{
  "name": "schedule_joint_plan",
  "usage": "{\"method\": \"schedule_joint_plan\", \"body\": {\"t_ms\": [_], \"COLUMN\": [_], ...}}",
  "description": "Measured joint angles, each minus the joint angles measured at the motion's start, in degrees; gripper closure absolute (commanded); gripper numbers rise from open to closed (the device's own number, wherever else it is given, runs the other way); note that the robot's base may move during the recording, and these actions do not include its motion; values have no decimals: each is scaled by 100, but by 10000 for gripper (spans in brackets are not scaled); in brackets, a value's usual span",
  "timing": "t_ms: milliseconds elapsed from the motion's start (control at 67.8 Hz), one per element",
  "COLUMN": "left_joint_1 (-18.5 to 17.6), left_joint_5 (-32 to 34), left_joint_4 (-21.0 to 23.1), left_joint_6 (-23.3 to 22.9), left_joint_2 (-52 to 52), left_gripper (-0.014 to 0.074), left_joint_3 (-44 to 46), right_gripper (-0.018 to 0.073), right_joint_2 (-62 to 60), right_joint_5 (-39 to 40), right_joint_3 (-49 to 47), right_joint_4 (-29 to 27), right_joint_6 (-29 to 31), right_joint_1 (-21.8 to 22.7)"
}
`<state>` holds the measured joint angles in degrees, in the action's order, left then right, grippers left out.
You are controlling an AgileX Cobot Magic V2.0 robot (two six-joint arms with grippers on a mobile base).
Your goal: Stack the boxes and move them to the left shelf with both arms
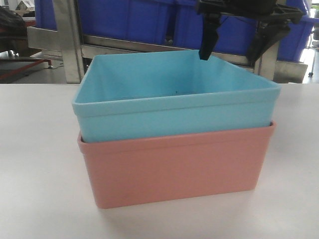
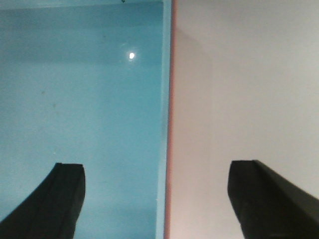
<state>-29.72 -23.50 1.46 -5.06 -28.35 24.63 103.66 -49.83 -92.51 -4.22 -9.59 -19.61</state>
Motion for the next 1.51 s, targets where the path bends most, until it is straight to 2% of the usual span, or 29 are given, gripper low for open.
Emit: {"method": "schedule_joint_plan", "body": {"t_ms": [89,192,339,546,827,1048,1225,1505], "left_joint_1": [0,0,0,0,0,-23,-23,-23], "left_joint_5": [-27,-101,-560,-1526,-2565,-3330,-3479,-3417], "left_joint_4": [178,238,261,275,-107,-430,-464,-474], "left_joint_6": [-181,-493,-610,-787,-1583,-2017,-2166,-2282], "left_joint_2": [-137,-462,-1310,-3211,-5934,-7609,-8405,-8701], "left_gripper": [148,110,109,113,113,113,114,114], "left_joint_3": [109,453,1381,3046,5077,6333,6840,6904], "right_gripper": [-63,-63,-63,-63,-63,-63,-63,-63], "right_joint_2": [-14,-26,-26,-26,26,297,497,579], "right_joint_5": [-282,-433,-509,-509,-509,-443,-153,530], "right_joint_3": [-231,-347,-371,-381,-381,-277,138,691], "right_joint_4": [263,470,532,532,532,521,511,511], "right_joint_6": [0,0,0,0,21,56,65,79], "right_joint_1": [0,0,0,0,0,-74,-111,-111]}}
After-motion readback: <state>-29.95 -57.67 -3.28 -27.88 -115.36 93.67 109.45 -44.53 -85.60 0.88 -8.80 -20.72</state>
